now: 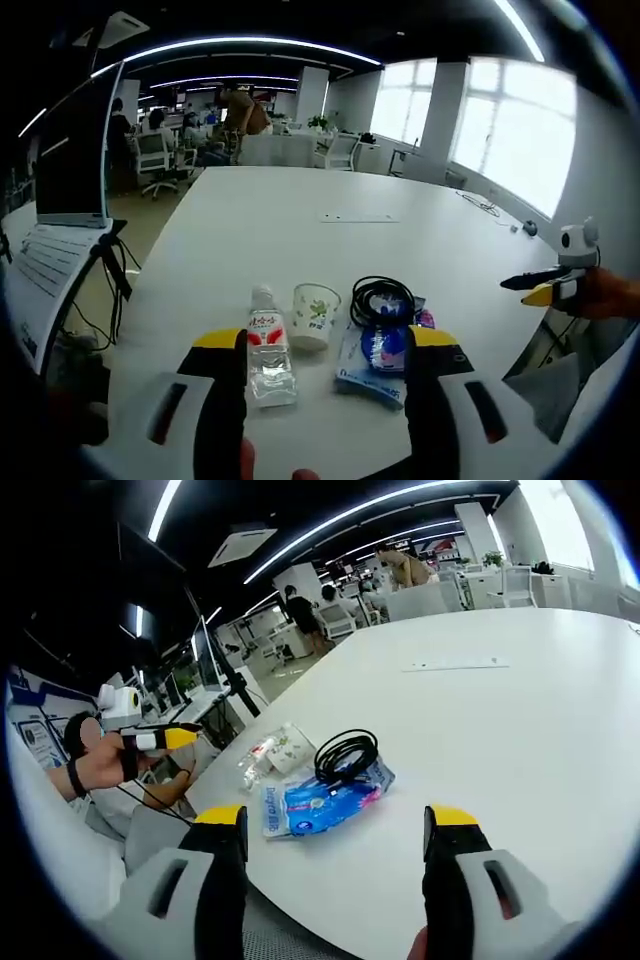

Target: Arrange the tabletop items into an orderly group along one side of the table until the central work area is clear of visible clutter.

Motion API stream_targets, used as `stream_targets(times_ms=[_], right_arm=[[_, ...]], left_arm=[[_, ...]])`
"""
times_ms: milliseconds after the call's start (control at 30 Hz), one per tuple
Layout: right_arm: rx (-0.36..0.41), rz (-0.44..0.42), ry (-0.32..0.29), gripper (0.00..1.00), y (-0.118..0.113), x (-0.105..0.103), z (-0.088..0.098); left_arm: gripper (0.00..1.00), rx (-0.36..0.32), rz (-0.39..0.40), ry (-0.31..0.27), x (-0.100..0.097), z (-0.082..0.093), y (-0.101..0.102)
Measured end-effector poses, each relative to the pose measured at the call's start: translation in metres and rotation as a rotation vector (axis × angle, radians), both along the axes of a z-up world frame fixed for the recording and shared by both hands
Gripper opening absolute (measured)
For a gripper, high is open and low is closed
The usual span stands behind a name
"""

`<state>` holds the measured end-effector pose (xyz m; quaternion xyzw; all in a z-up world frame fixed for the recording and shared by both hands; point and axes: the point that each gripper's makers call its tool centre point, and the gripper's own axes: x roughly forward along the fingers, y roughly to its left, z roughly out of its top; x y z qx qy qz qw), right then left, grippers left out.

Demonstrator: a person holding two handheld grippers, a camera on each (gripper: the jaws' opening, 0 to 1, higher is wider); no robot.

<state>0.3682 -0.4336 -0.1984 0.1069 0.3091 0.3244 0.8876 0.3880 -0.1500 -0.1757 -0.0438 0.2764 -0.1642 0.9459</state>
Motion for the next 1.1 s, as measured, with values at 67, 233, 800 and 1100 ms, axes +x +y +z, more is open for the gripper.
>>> stream_targets(times_ms=[67,233,800,1100], right_arm=[[0.0,-0.001,0.001,0.71,0.0,0.0,0.0],[-0.002,-0.006,0.003,0.71,-0.001,0.0,-0.001],[-0.01,-0.017,0.027,0.7,-0.003,-0.008,-0.008],[-0.024,-0.016,0.04,0.7,-0.006,-0.01,-0.01]], left_arm=[[0.64,0.0,0.001,0.002,-0.001,-0.001,0.0],[0.63,-0.002,0.007,0.009,-0.002,-0.004,0.002],[0.62,-0.008,0.035,0.032,-0.005,-0.015,0.011],[0.62,-0.021,0.046,0.034,-0.001,-0.017,0.014]])
